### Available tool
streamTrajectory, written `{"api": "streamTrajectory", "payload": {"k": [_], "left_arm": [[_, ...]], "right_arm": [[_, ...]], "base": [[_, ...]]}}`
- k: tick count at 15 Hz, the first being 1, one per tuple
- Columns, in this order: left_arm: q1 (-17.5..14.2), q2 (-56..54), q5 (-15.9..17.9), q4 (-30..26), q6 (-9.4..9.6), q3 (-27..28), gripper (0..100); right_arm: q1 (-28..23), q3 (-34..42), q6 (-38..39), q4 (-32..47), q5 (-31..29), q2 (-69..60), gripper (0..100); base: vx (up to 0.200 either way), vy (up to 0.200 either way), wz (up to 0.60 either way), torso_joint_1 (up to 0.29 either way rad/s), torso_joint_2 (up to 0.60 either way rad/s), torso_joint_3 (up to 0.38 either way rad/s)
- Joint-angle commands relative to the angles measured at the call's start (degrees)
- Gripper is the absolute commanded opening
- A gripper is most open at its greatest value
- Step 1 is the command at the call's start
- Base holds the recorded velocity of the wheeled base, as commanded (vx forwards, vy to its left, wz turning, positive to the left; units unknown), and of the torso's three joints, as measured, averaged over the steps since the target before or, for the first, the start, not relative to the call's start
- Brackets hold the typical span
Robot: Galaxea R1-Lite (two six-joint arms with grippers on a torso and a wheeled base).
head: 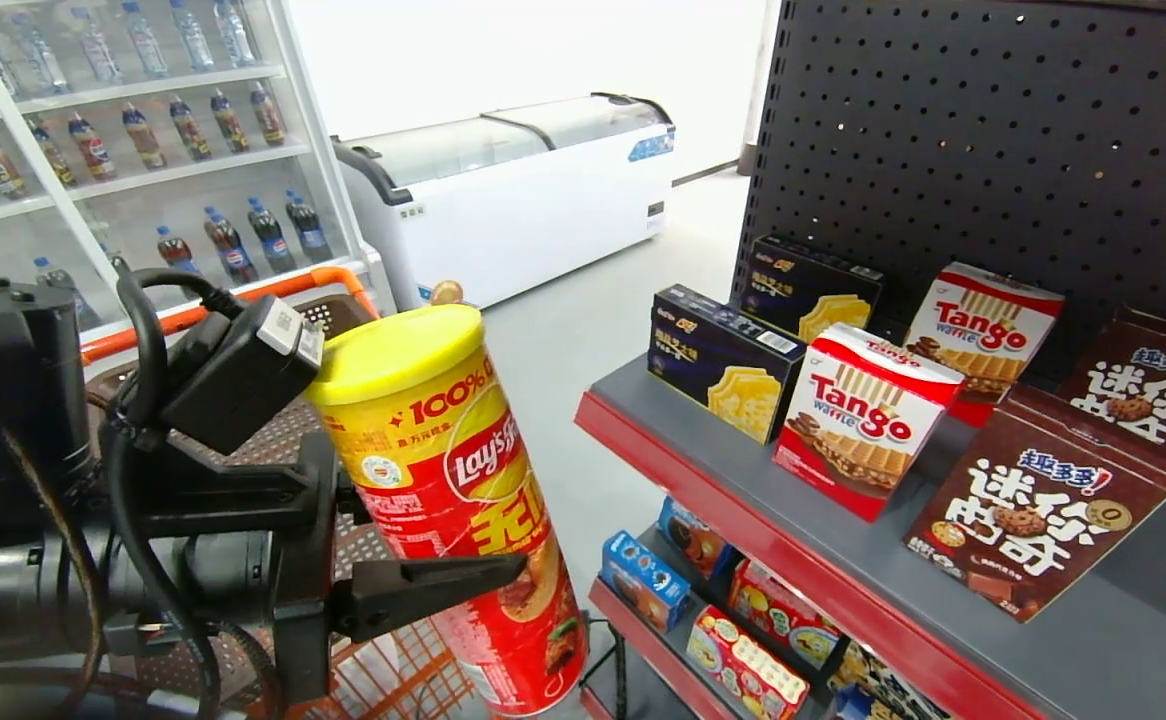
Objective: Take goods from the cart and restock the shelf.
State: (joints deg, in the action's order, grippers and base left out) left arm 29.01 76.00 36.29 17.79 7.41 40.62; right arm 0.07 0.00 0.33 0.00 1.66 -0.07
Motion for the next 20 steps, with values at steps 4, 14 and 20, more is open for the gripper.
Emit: {"api": "streamTrajectory", "payload": {"k": [4,14,20], "left_arm": [[0.87,-2.17,0.1,-0.03,-0.03,-0.1,0],[8.69,-5.6,-0.17,-0.21,-0.12,-0.1,0],[8.34,-5.6,-0.34,-0.12,-0.03,-0.89,0]], "right_arm": [[0.01,0.0,0.02,0.0,0.01,0.07,100],[0.01,0.0,0.02,0.0,0.01,0.07,100],[0.01,0.0,0.02,0.0,0.01,0.07,100]], "base": [[0.0,0.0,-0.6,0.003,0.0,0.005],[0.0,0.0,-0.6,0.001,0.0,0.002],[0.0,0.0,-0.3,0.003,0.0,0.0]]}}
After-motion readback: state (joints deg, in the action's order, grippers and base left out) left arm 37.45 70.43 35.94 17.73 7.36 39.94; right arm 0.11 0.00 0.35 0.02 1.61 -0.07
